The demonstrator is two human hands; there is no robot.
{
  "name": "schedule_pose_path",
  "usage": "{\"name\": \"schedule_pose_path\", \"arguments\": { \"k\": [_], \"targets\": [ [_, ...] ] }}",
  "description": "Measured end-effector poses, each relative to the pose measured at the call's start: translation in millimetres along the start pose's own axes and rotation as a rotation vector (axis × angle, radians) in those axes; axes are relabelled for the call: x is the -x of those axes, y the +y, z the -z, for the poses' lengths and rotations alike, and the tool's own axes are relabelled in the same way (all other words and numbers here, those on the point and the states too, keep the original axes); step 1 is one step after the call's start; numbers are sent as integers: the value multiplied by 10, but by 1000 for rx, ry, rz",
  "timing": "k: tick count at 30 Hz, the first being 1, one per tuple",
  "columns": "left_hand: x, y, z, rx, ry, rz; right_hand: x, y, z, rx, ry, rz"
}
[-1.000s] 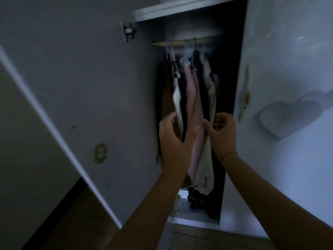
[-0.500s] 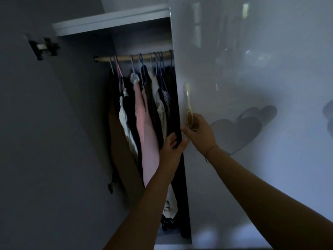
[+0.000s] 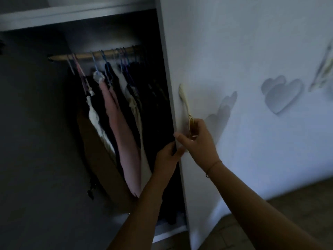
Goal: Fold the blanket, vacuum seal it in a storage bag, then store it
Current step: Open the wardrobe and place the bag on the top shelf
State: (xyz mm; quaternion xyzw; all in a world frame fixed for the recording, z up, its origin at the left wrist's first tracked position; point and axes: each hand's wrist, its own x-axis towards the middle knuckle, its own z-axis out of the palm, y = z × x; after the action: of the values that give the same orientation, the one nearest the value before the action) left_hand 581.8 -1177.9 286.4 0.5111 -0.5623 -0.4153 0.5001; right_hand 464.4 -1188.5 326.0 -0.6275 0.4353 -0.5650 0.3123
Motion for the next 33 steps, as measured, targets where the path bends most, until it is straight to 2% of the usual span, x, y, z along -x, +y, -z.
{"name": "schedule_pose_path", "arguments": {
  "k": [8, 11, 15, 22, 33],
  "targets": [
    [597, 127, -955, -34, -322, -27, 751, -76, 1172, 82, 282, -42],
    [674, 253, -1467, -109, -405, -96, 896, -72, 1709, 87, 341, -70],
    [663, 349, -2158, -184, -367, -177, 940, -4, 2358, 69, 343, -91],
    [715, 426, -3019, -185, -364, -205, 782, 215, 3215, 12, 284, -148],
    [638, 368, -3594, -102, -218, -162, 569, 412, 3686, -34, 197, -140]
  ]
}}
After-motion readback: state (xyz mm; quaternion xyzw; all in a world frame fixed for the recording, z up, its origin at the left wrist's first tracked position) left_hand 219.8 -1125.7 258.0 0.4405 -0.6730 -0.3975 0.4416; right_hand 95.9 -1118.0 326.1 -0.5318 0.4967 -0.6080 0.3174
